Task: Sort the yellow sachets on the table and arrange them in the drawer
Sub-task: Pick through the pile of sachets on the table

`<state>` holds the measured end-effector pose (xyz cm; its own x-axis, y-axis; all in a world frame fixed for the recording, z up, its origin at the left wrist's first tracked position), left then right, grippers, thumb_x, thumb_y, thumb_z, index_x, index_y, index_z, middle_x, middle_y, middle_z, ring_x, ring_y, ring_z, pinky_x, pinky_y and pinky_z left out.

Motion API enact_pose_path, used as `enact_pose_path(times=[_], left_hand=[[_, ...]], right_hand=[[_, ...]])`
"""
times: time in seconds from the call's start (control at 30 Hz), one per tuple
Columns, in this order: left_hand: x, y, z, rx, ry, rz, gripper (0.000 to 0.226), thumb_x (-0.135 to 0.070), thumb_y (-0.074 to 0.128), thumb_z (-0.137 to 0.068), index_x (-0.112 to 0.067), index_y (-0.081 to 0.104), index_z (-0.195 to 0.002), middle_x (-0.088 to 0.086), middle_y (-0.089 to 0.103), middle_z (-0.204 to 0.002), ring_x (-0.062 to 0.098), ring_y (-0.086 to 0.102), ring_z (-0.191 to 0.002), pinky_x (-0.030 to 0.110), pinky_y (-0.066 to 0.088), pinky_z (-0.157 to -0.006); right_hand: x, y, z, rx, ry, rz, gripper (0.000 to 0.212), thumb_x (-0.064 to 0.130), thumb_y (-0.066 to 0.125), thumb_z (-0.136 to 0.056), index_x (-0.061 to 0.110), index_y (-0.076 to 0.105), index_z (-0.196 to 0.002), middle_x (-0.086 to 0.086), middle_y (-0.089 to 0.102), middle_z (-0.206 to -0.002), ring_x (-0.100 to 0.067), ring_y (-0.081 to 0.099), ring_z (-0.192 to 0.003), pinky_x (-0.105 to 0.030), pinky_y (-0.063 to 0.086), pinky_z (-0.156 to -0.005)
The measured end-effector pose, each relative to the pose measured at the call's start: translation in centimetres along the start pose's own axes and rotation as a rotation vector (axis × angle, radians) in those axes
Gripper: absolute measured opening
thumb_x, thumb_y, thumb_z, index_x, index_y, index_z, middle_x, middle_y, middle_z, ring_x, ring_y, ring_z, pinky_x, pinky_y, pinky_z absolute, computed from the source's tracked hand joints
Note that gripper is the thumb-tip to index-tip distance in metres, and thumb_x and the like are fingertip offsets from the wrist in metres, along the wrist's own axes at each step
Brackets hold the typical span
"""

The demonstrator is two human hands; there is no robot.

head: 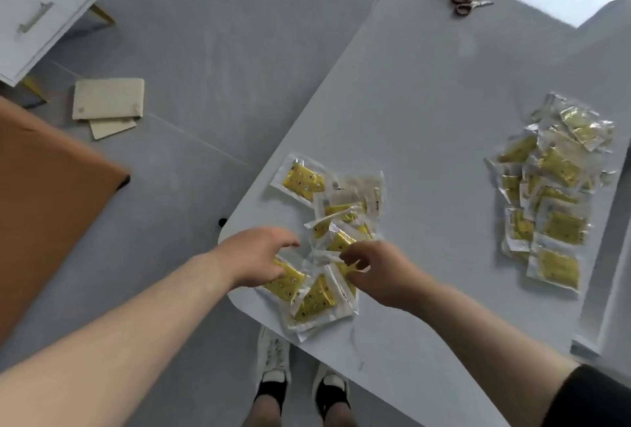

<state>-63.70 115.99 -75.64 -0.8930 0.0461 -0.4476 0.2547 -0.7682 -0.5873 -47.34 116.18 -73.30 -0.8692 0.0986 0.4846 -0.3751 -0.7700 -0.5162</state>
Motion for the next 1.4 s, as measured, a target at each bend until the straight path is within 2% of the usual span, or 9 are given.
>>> enact_pose_path(times=[0.13,0.23,0.43,0.6,0.8,0.97,1.07,1.2,1.4], left_hand=[[0.2,3.5,-2.3,0.015,0.106,-0.245,0.084,-0.04,0.072,-0.077,-0.024,0.031,-0.148,-0.005,0.034,-0.153,0.015,0.027,-0.141,0.033,0.027,-0.115],[0.1,5.1,-2.9,-0.017,0.172,-0.449,0.094,-0.052,0.072,-0.073,-0.023,0.026,-0.149,-0.002,0.033,-0.15,0.018,0.026,-0.14,0.032,0.024,-0.112],[-0.3,4.9,-4.0,-0.144,0.225,-0.535,0.084,-0.052,0.074,-0.073,-0.023,0.036,-0.142,0.001,0.047,-0.13,0.022,0.04,-0.122,0.033,0.029,-0.103],[0.3,4.3,-4.8,-0.123,0.18,-0.589,0.052,-0.052,0.07,-0.077,-0.02,0.052,-0.115,-0.001,0.049,-0.109,0.019,0.045,-0.103,0.031,0.034,-0.086],[3.1,3.2,-3.6,-0.087,0.019,-0.379,0.031,-0.028,0.068,-0.081,-0.022,0.039,-0.089,-0.002,0.054,-0.095,0.021,0.051,-0.086,0.03,0.032,-0.064],[5.8,2.3,-1.5,-0.148,-0.072,-0.221,0.024,-0.027,0.065,-0.081,-0.022,0.048,-0.098,-0.005,0.058,-0.092,0.022,0.054,-0.086,0.03,0.035,-0.062],[7.6,2.1,-0.2,-0.184,-0.153,-0.083,0.023,-0.029,0.069,-0.08,-0.022,0.05,-0.09,-0.007,0.054,-0.081,0.021,0.05,-0.079,0.031,0.036,-0.06],[9.8,2.2,1.3,-0.24,-0.261,0.159,0.029,-0.027,0.077,-0.077,-0.023,0.048,-0.073,-0.005,0.054,-0.072,0.02,0.052,-0.072,0.031,0.041,-0.062],[11.6,2.8,2.7,-0.304,-0.34,0.456,0.022,-0.019,0.081,-0.074,-0.024,0.059,-0.075,-0.006,0.065,-0.076,0.012,0.061,-0.073,0.027,0.049,-0.061]], right_hand=[[-0.8,2.8,-2.1,-0.008,-0.033,0.027,0.034,0.022,0.062,-0.088,0.024,0.063,-0.123,0.009,0.065,-0.114,-0.009,0.058,-0.098,-0.024,0.049,-0.088],[-1.3,3.9,-2.7,-0.023,-0.05,0.017,0.034,0.022,0.063,-0.089,0.024,0.064,-0.123,0.012,0.063,-0.109,-0.005,0.055,-0.094,-0.019,0.045,-0.084],[-2.3,4.2,-3.4,-0.092,-0.045,-0.053,0.029,0.02,0.063,-0.089,0.023,0.067,-0.118,0.016,0.061,-0.098,-0.004,0.057,-0.09,-0.015,0.042,-0.079],[-2.3,3.8,-3.8,-0.11,-0.052,-0.061,0.03,0.02,0.064,-0.09,0.022,0.066,-0.119,0.016,0.06,-0.099,-0.004,0.056,-0.091,-0.019,0.047,-0.083],[-0.6,5.3,-3.8,-0.052,-0.126,0.114,0.034,0.024,0.061,-0.091,0.023,0.064,-0.124,0.007,0.065,-0.119,-0.01,0.059,-0.104,-0.026,0.05,-0.091],[1.5,6.6,-4.2,-0.055,-0.26,0.288,0.034,0.025,0.06,-0.091,0.023,0.065,-0.125,0.006,0.065,-0.122,-0.019,0.053,-0.112,-0.032,0.046,-0.097],[2.8,7.2,-4.3,-0.091,-0.384,0.428,0.035,0.025,0.065,-0.086,0.021,0.069,-0.12,0.003,0.069,-0.112,-0.025,0.054,-0.101,-0.038,0.048,-0.089],[3.7,8.8,-4.6,-0.033,-0.472,0.568,0.048,0.037,0.067,-0.083,0.024,0.061,-0.129,0.005,0.062,-0.123,-0.023,0.047,-0.109,-0.036,0.038,-0.095],[3.7,9.9,-5.4,-0.017,-0.48,0.709,0.064,0.053,0.07,-0.077,0.022,0.057,-0.131,0.003,0.057,-0.122,-0.023,0.042,-0.111,-0.036,0.033,-0.099]])
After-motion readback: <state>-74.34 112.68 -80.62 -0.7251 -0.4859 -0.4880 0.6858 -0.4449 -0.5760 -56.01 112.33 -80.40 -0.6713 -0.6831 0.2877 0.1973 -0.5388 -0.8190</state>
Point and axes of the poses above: each hand's wrist, its own z-axis away from the middle knuckle, its own y-axis out of the palm, x = y × z, the point moved 10 cm from there along -z, towards the middle knuckle
